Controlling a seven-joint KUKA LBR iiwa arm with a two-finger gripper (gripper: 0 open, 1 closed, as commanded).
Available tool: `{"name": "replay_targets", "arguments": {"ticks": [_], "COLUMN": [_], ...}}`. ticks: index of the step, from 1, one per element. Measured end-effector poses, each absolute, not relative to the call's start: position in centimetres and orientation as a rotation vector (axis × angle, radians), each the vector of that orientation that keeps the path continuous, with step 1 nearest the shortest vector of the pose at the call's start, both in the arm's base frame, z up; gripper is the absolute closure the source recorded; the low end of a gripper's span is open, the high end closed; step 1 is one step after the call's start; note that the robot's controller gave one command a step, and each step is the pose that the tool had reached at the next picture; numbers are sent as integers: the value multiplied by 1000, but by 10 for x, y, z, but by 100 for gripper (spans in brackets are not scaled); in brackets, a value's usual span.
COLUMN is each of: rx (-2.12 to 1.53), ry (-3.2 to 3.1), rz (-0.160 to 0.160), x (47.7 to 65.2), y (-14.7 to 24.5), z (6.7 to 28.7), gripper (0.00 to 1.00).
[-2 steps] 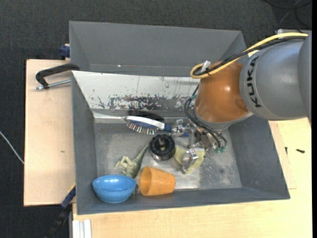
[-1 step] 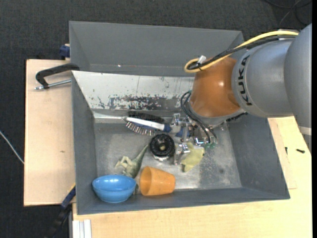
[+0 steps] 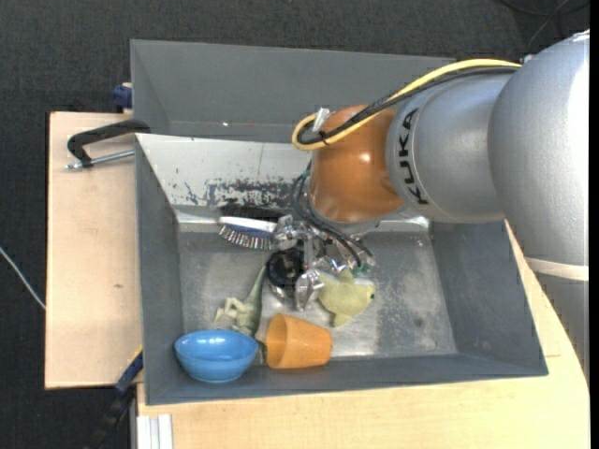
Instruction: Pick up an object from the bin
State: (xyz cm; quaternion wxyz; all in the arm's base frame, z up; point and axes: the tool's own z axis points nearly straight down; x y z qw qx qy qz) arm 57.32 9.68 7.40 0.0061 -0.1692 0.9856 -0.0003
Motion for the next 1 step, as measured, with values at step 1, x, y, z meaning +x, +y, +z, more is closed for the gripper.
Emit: {"name": "replay_targets", "arguments": {"ticks": [1], "rx": [-527], "ry": [3088], "rz": [-1], "x": [573], "y": [96], "z": [74], "gripper": [100]}}
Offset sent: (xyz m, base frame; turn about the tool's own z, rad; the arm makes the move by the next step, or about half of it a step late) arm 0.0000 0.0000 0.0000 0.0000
